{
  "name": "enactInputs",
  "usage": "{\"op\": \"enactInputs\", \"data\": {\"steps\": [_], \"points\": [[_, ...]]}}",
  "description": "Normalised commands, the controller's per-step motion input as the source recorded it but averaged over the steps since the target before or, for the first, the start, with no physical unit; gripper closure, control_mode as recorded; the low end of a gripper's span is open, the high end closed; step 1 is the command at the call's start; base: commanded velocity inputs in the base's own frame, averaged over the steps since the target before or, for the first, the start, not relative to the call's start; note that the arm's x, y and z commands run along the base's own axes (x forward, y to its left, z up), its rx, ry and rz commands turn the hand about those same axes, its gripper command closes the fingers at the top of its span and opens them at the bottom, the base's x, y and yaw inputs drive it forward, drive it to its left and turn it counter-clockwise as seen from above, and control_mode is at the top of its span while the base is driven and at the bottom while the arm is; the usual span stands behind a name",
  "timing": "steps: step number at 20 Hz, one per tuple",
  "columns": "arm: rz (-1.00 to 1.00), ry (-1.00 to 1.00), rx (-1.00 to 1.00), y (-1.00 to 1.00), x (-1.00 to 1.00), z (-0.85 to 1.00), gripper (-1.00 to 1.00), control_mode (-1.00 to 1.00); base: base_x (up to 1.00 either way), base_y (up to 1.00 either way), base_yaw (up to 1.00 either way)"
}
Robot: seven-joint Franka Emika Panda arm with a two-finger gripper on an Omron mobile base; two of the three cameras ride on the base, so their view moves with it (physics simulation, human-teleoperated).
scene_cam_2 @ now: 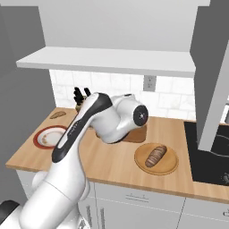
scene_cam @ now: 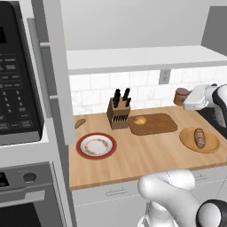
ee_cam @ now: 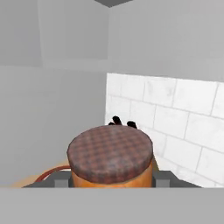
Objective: From the different types of pastries on the counter, select a croissant and place it on the cutting board. Then retrieve a jar of jam from the cabinet and place it alongside the croissant on the cutting board.
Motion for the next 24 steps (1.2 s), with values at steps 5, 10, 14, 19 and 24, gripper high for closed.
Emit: {"op": "enactInputs", "data": {"steps": [5,10,14,19,24], "points": [[0.03,0.0,0.02,-0.09,0.39,-0.26,1.0,-1.0,0.0,0.0,0.0],[0.12,0.0,-0.03,-0.2,0.52,-0.27,1.0,-1.0,0.0,0.0,0.0],[0.07,0.18,-0.01,-0.06,0.59,-0.42,1.0,-1.0,0.0,0.0,0.0],[0.0,0.45,0.0,-0.03,0.55,-0.32,1.0,-1.0,0.0,0.0,0.0],[0.02,0.34,0.0,-0.12,0.37,-0.38,1.0,-1.0,0.0,0.0,0.0]]}}
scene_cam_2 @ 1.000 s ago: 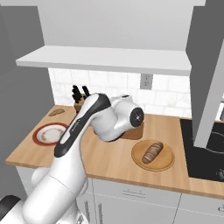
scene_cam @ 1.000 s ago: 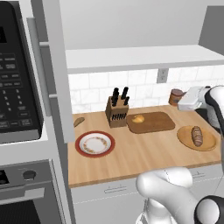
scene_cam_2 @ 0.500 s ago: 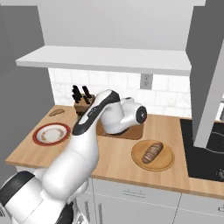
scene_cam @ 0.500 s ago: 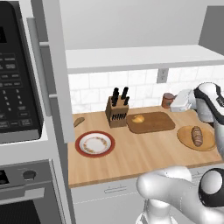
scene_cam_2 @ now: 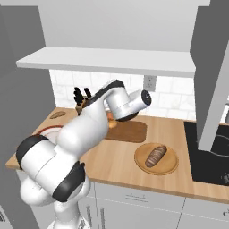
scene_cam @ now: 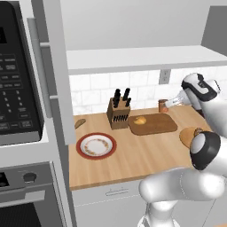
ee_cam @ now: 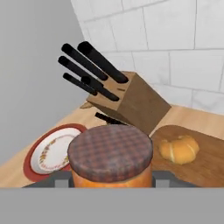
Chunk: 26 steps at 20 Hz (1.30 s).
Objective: From the different types of pastries on the counter, select a croissant and place it on the cutting board. Then retrieve a jar of jam from the cabinet and place it alongside the croissant on the cutting board.
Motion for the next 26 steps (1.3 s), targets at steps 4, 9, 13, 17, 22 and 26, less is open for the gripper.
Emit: {"op": "enactInputs", "data": {"steps": [4,9,13,17,22,26], "points": [[0.15,-0.18,-0.01,-0.01,0.08,-0.58,1.0,-1.0,0.0,0.0,0.0],[0.1,-0.12,0.0,0.0,0.29,-0.66,1.0,-1.0,0.0,0.0,0.0],[0.06,-0.15,0.0,-0.05,0.28,-0.29,1.0,-1.0,0.0,0.0,0.0],[0.01,-0.09,0.0,-0.24,0.29,-0.11,1.0,-1.0,0.0,0.0,0.0],[0.0,0.0,0.0,-0.12,0.32,-0.16,1.0,-1.0,0.0,0.0,0.0],[0.0,0.0,0.0,-0.09,0.28,-0.32,1.0,-1.0,0.0,0.0,0.0]]}}
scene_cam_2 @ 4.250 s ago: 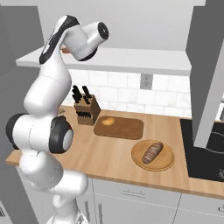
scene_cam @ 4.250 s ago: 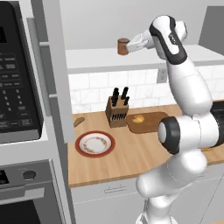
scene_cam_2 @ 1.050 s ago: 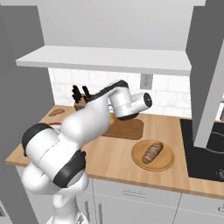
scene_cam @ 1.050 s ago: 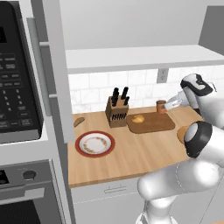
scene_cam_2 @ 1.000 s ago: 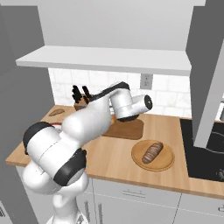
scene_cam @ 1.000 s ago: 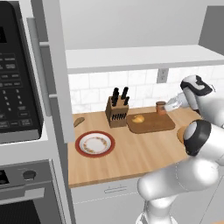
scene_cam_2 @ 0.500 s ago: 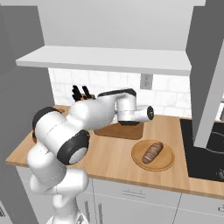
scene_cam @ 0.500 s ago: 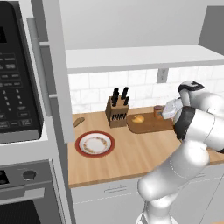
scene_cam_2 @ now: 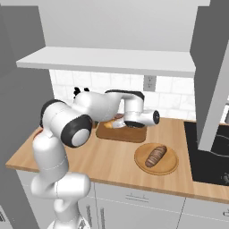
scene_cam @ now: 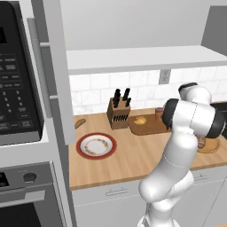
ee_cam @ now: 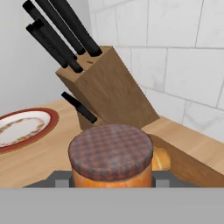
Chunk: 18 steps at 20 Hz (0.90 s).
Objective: From the different types of pastries on the counter, select a croissant and place it on the cutting board. Then retrieve a jar of jam from the cabinet and place it alongside the croissant on the cutting board.
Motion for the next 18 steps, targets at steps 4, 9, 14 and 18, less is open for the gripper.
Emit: {"op": "enactInputs", "data": {"steps": [4,9,14,18], "points": [[0.0,0.0,0.0,-0.1,0.18,-0.38,1.0,-1.0,0.0,0.0,0.0],[0.0,0.0,0.0,-0.06,0.22,-0.33,1.0,-1.0,0.0,0.0,0.0],[0.0,0.0,0.0,-0.05,0.28,-0.28,1.0,-1.0,0.0,0.0,0.0],[0.0,-0.01,0.0,-0.02,0.34,-0.31,1.0,-1.0,0.0,0.0,0.0]]}}
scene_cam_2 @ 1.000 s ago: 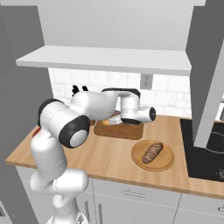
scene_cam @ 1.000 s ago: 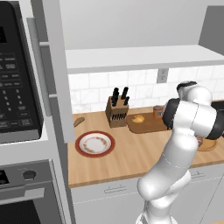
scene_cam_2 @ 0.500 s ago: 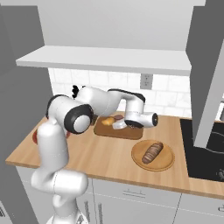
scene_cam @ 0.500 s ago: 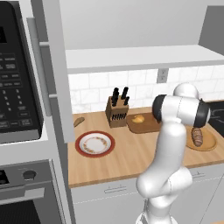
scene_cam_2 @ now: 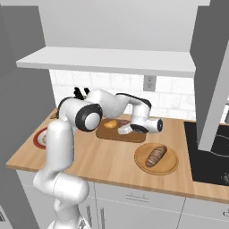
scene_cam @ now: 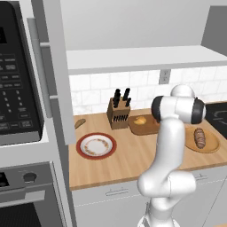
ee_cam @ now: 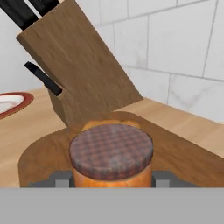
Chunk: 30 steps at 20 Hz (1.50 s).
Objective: From the different types of pastries on the counter, select a croissant and place it on the cutting board. Then retrieve a jar of jam from the cabinet and place it alongside the croissant on the cutting board.
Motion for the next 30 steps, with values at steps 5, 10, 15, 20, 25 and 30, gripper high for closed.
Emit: {"op": "enactInputs", "data": {"steps": [5,10,15,20,25,30], "points": [[0.0,-0.02,0.0,-0.02,0.42,-0.33,1.0,-1.0,0.0,0.0,0.0],[0.0,-0.03,0.0,-0.03,0.48,-0.32,1.0,-1.0,0.0,0.0,0.0],[0.01,-0.03,0.0,-0.04,0.09,-0.25,-1.0,-1.0,0.0,0.0,0.0],[0.0,0.0,0.02,-0.08,0.0,-0.08,-1.0,-1.0,0.0,0.0,0.0],[0.0,0.0,0.08,-0.06,-0.08,0.26,-1.0,-1.0,0.0,0.0,0.0],[0.0,0.0,0.06,-0.14,-0.16,0.01,-1.0,-1.0,0.0,0.0,0.0]]}}
